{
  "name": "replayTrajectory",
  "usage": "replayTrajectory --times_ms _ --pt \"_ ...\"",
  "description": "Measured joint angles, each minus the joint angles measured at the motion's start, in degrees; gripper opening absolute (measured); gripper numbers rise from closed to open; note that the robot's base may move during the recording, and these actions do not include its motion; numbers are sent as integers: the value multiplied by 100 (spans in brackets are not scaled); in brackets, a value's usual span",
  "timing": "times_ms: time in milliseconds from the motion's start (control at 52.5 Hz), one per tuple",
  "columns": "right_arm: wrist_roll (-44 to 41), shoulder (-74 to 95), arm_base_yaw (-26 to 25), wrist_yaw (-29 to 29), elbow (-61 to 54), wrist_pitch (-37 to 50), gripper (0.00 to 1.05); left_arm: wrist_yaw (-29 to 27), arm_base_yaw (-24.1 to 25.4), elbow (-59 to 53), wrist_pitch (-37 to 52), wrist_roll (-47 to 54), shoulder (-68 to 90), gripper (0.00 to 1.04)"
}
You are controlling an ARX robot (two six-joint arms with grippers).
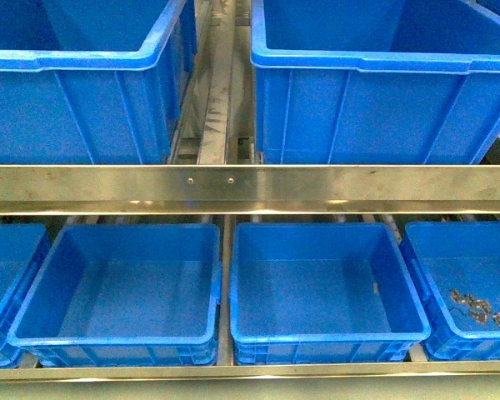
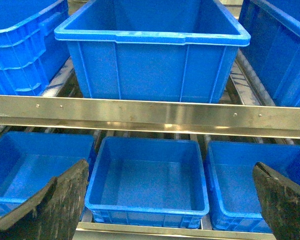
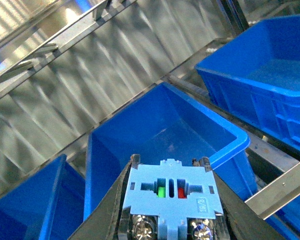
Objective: Pick red and yellow buttons and place in box
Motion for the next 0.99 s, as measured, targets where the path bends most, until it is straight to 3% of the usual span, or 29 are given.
replayTrajectory --times_ms 991 --pt "-44 90 120 11 -280 -22 26 -4 -4 0 0 4 0 97"
